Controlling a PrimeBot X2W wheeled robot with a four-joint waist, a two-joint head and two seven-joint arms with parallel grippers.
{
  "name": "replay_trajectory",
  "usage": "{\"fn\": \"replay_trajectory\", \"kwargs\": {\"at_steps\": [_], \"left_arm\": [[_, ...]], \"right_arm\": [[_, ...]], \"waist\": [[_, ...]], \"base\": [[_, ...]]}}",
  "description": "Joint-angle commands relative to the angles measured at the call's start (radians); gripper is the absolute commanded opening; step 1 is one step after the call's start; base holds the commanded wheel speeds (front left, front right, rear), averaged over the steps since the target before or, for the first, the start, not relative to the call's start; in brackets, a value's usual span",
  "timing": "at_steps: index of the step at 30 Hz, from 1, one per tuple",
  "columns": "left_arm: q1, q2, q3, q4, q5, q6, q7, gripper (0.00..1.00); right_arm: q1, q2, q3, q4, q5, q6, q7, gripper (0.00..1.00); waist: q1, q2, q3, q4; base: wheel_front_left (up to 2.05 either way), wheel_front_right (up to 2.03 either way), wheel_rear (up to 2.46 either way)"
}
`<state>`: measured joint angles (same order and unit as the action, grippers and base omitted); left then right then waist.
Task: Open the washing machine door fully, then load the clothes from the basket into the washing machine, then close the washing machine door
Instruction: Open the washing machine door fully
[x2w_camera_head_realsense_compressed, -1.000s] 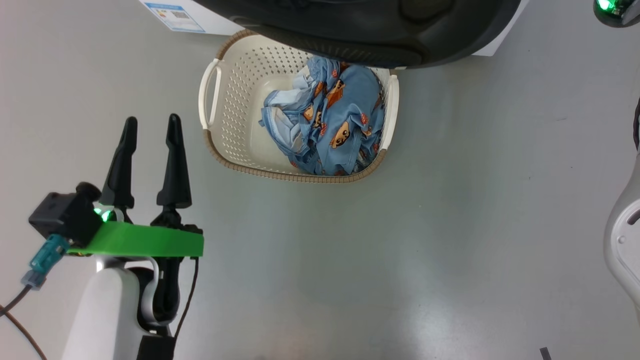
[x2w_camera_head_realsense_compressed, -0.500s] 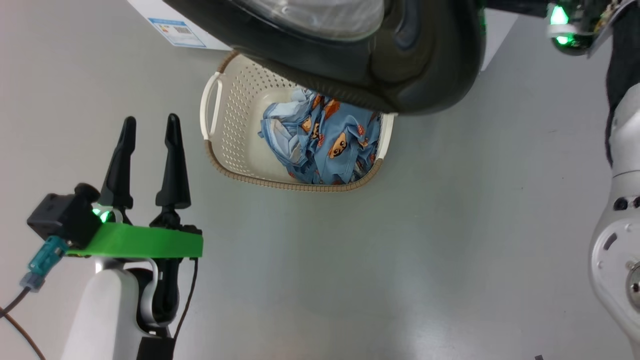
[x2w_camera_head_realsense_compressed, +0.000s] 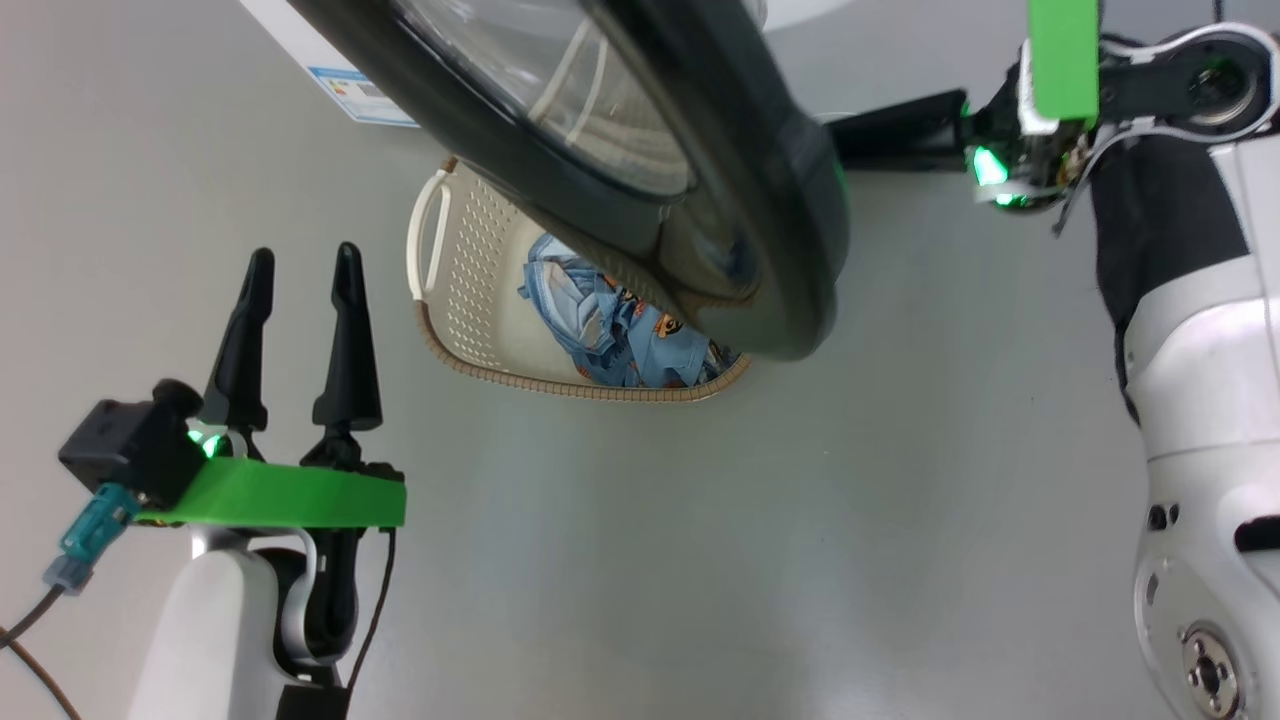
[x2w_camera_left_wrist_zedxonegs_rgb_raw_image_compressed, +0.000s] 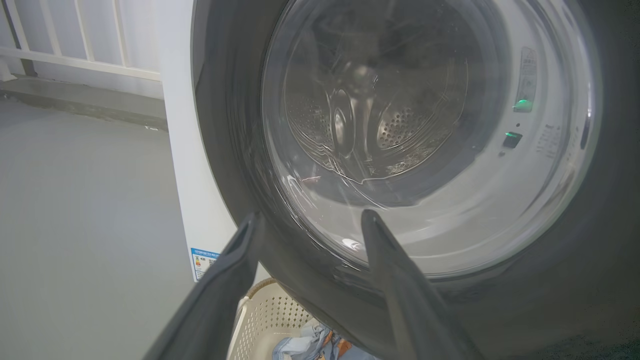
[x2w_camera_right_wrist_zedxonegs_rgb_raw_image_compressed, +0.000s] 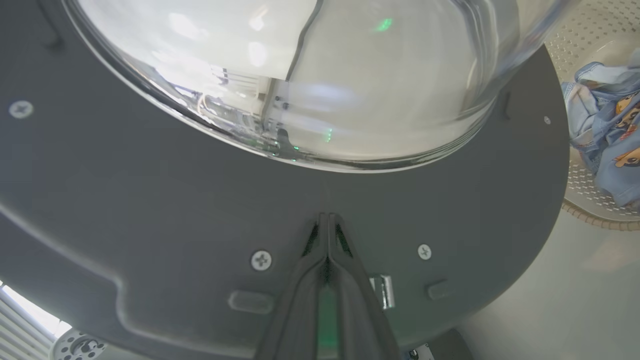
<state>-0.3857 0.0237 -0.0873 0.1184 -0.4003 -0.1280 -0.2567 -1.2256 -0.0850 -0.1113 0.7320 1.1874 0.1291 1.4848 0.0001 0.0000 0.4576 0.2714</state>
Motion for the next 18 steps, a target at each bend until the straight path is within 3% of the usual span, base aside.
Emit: {"fn": "replay_trajectory", "kwargs": {"at_steps": [1,18], "left_arm": [[0.021,0.036,0.033,-0.032,0.009,-0.003,-0.005,1.0],[0.03,0.044,0.038,-0.032,0.013,-0.003,-0.005,1.0]], "right_arm": [[0.028,0.035,0.046,-0.041,0.035,0.002,-0.002,0.0],[0.172,0.035,0.398,-0.154,0.345,0.002,-0.146,0.0]], "waist": [[0.0,0.0,-0.007,0.001],[0.0,0.0,-0.03,-0.001]], "base": [[0.0,0.0,0.0],[0.0,0.0,0.0]]}}
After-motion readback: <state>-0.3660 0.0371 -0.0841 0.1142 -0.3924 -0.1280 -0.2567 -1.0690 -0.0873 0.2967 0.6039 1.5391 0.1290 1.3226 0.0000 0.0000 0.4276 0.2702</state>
